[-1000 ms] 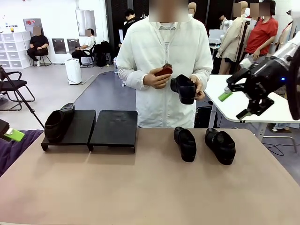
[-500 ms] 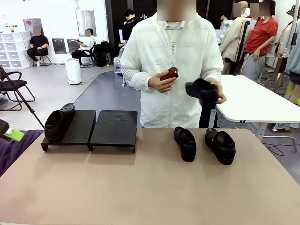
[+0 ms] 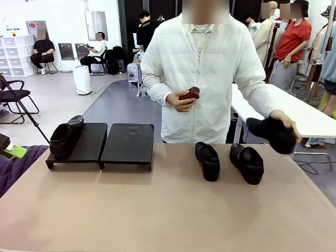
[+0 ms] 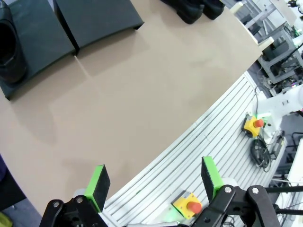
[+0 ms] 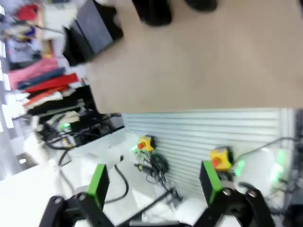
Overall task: Organize the shoes by placing them on the stand.
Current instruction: Pick up one Shoe and place it in the middle of the table.
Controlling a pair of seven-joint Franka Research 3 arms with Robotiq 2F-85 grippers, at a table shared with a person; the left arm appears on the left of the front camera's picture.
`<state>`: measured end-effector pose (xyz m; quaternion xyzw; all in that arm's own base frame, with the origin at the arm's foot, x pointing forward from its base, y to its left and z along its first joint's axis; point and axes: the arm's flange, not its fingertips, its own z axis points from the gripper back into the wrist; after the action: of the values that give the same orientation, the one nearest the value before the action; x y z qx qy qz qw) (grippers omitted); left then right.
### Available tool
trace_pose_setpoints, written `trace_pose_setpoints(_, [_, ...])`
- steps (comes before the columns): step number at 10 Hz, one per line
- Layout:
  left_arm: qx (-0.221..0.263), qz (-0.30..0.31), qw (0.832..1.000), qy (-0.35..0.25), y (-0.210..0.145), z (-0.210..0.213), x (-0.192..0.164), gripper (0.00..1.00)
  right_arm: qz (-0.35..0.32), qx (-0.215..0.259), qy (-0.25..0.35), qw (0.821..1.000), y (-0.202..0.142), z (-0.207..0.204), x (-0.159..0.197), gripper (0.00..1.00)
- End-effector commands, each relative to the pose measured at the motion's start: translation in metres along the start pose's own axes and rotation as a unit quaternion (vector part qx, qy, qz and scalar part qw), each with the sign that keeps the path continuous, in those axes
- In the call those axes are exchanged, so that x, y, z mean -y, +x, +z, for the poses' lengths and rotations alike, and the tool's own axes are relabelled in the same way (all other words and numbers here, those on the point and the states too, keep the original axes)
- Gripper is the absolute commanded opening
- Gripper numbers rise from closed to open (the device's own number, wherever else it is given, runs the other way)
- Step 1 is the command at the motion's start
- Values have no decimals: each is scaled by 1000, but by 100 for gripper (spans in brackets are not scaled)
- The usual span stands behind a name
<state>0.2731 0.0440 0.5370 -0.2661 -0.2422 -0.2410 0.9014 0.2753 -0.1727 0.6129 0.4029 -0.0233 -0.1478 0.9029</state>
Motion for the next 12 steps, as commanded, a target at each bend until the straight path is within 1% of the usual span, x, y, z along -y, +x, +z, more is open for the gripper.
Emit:
trace_pose_setpoints(1, [-4,2,1000,0,0,3,-1,100,5,-6,-5,1000,-37,92,10,100])
trace_pose_setpoints(2, [-4,2,1000,0,0,3,-1,100,8,-18,6,1000,-44,105,14,100])
trace_pose_setpoints(3, [-4,2,1000,0,0,3,-1,100,5,-11,20,1000,-44,105,20,100])
trace_pose_setpoints(4, [-4,2,1000,0,0,3,-1,100,-6,-1,1,1000,-56,87,12,100])
trace_pose_setpoints(9, [-4,2,1000,0,0,3,-1,100,-6,-1,1,1000,-56,87,12,100])
trace_pose_setpoints(10, [-4,2,1000,0,0,3,-1,100,-11,-15,-4,1000,-52,89,10,100])
trace_pose_setpoints(11, [-4,2,1000,0,0,3,-1,100,-8,5,-31,999,-34,58,-14,100])
trace_pose_setpoints(12, [-4,2,1000,0,0,3,-1,100,21,-18,-58,998,-15,23,-44,100])
